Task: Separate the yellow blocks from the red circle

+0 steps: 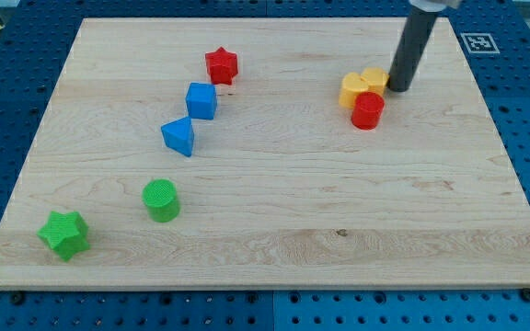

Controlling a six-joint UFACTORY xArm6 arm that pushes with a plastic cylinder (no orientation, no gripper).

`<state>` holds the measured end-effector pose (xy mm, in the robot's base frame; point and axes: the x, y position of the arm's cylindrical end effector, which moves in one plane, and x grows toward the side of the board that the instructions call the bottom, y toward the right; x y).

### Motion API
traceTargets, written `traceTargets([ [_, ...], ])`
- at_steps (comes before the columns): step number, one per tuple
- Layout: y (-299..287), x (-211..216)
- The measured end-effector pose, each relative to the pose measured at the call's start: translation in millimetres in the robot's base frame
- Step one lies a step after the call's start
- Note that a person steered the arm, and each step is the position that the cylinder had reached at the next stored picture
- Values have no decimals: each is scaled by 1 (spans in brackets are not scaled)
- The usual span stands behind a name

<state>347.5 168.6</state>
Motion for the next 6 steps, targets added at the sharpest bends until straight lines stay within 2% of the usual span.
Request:
traceTargets([
  [1, -16, 0],
  [3, 21, 33],
  [5, -13, 30],
  [6, -16, 5],
])
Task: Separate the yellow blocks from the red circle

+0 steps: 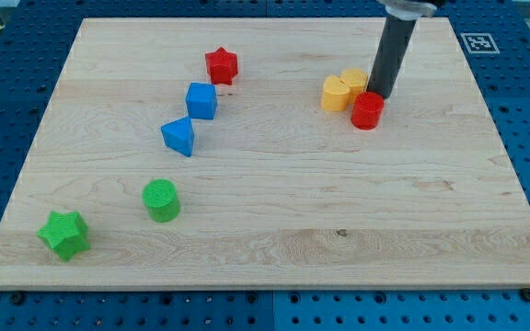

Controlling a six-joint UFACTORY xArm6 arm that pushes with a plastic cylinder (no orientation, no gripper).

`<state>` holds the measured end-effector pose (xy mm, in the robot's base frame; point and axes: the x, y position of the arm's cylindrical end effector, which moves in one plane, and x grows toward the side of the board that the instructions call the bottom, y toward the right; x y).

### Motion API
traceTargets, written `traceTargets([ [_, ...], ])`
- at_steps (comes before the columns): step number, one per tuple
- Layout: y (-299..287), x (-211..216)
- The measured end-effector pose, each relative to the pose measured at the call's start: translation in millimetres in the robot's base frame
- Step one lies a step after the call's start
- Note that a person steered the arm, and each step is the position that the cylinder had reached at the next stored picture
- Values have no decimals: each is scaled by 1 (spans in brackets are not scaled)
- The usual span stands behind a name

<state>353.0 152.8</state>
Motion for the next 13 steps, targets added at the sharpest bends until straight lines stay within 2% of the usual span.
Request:
traceTargets([
  [2, -5, -14],
  [4, -57, -14],
  [6, -74, -14],
  [13, -104, -1],
])
